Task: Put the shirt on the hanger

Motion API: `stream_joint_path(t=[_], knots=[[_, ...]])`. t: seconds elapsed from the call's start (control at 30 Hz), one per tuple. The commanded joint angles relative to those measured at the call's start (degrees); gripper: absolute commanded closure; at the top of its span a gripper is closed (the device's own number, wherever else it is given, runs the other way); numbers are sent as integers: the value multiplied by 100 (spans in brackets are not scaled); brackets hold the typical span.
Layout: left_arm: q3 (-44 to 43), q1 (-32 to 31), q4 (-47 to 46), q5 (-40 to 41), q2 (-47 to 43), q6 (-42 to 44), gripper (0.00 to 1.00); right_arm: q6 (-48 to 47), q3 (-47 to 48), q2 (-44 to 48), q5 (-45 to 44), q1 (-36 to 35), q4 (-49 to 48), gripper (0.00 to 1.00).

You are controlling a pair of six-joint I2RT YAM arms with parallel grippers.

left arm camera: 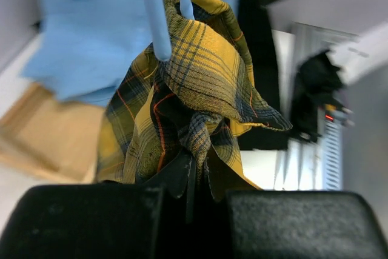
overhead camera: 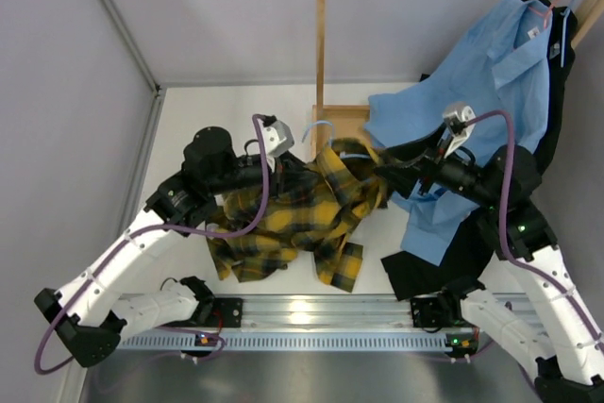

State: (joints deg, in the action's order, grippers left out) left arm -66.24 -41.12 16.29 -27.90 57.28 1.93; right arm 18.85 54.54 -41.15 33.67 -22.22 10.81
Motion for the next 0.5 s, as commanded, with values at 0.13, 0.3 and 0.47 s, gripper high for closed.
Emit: stream_joint_path(t=[0.13, 0.3, 0.47], knots=[[-144, -18, -531, -3151, 599, 123, 100, -533, 891, -860, 2388, 60, 142, 40], [-267, -18, -522, -3204, 881, 35, 100, 179, 531, -834, 3048, 51, -1272, 40], [-293, -18, -531, -3397, 1005, 35, 100, 215, 531, -886, 3067, 42, -1528, 40]])
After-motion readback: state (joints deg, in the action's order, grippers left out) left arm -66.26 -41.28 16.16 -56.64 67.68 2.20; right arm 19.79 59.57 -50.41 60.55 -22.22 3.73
